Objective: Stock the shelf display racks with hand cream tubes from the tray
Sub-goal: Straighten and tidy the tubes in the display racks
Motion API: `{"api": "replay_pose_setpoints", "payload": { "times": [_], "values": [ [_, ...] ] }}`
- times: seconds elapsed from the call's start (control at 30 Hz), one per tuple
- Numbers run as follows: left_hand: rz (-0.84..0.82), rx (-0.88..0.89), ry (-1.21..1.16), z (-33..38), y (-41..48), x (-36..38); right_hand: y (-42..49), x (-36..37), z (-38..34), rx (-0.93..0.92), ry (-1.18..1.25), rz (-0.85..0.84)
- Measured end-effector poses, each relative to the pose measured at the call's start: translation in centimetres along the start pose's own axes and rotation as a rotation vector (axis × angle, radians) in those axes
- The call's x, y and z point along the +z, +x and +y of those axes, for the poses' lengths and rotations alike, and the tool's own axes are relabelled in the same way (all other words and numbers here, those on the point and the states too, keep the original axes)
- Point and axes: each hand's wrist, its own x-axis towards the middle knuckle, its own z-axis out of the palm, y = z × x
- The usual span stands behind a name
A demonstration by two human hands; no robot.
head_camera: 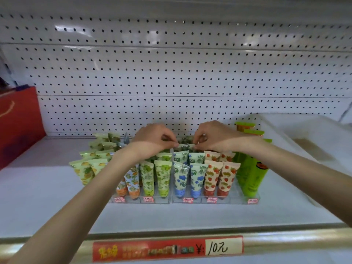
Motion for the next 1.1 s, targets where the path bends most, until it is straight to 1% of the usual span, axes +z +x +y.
{"api": "replay_pose_setpoints", "payload": {
  "times": [0.33,0.57,0.77,0.87,0.93,1.0,1.1],
  "values": [
    [-0.012,0.033,-0.062,0.1,0.3,0.4,0.4,0.5,0.1,0.006,0.043,0.068],
    [-0.005,0.023,-0.078,0.0,0.2,0.6,0.3,0.5,0.2,0.015,0.096,0.064],
    [0.101,0.075,-0.009,0.4,-0.7,0.1,-0.9,-0.8,-0.1,0.010,0.159,0.130],
    [0.109,0.106,-0.030,0.6,-1.4,-0.1,-2.0,-0.9,-0.2,-0.008,0.212,0.099],
    [0.077,0.117,-0.024,0.7,-1.7,0.0,-2.6,-0.7,-0.4,-0.015,0.217,0.068],
    [0.039,0.120,0.005,0.7,-1.8,0.2,-2.9,-0.4,-0.5,-0.020,0.186,0.043],
    [0.029,0.117,0.015,0.6,-1.8,0.6,-2.9,0.0,-0.4,-0.022,0.129,0.037]
  ]
}}
